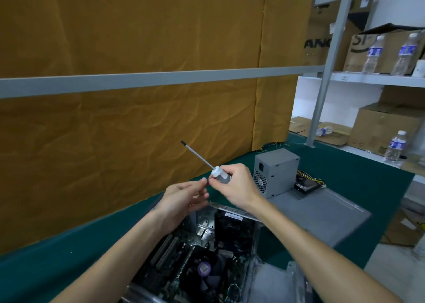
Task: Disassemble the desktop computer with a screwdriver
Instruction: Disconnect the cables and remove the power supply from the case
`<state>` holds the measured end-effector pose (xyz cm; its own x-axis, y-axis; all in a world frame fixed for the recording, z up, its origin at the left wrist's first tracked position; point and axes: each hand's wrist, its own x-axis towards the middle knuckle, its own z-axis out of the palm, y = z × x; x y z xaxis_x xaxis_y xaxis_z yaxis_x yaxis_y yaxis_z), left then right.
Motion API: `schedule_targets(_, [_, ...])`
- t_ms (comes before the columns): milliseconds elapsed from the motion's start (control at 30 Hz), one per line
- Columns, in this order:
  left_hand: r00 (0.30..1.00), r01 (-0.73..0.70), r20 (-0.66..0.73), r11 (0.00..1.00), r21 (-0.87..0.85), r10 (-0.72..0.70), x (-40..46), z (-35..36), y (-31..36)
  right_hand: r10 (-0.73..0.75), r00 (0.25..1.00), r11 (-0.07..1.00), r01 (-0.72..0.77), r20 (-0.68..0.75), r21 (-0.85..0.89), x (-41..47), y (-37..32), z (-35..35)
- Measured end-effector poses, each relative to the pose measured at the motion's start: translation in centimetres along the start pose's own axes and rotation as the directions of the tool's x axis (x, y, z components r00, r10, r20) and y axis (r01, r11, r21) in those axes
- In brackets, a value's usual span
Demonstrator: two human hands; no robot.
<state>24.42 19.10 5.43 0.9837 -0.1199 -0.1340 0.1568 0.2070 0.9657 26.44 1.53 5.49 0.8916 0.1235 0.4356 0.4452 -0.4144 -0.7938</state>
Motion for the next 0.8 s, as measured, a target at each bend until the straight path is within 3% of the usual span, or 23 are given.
schedule_targets(33, [0.986, -0.156, -0.012, 0.956, 0.248, 0.164, 0.3, 0.1, -0.1, 0.041, 0.999, 0.999, -0.041, -0.025, -0.020, 0.6, 0.6, -0.6])
schedule_targets(100, [0.891, -0.377, 0.075, 0.637, 0.673, 0.448, 0.9, 0.2, -0.7, 0.186, 0.982, 0.980, -0.189, -0.043, -0.070, 1.9, 2.7, -2.2])
schedule_targets(133, [0.864, -0.394, 0.132, 0.491, 0.777, 0.485, 1.2, 0.2, -1.1, 0.255, 0.967, 0.958, -0.256, -0.029, -0.125, 2.6, 4.0, -3.0])
schedule_targets(200, [0.875, -0.349, 0.176, 0.335, 0.875, 0.451, 1.9, 0.0, -2.1, 0.373, 0.928, 0.899, -0.357, 0.014, -0.254, 3.6, 7.0, -4.5])
schedule_targets(300, [0.882, -0.342, 0.210, 0.266, 0.901, 0.421, 2.6, -1.0, -3.7, 0.469, 0.881, 0.799, -0.395, 0.059, -0.454, 4.2, 11.3, -5.6])
schedule_targets(467, [0.845, -0.381, 0.232, 0.238, 0.894, 0.483, 3.3, -1.8, -5.0, 0.512, 0.853, 0.657, -0.309, 0.106, -0.688, 4.9, 15.9, -5.3])
schedule_targets(667, [0.825, -0.407, 0.268, 0.196, 0.892, 0.497, 3.7, -1.9, -5.0, 0.503, 0.864, 0.622, -0.342, 0.024, -0.705, 4.7, 19.1, -4.2])
schedule_targets(800, [0.831, -0.398, 0.263, 0.194, 0.897, 0.490, 3.4, -1.9, -5.0, 0.503, 0.862, 0.713, -0.373, 0.062, -0.593, 4.7, 19.7, -3.8])
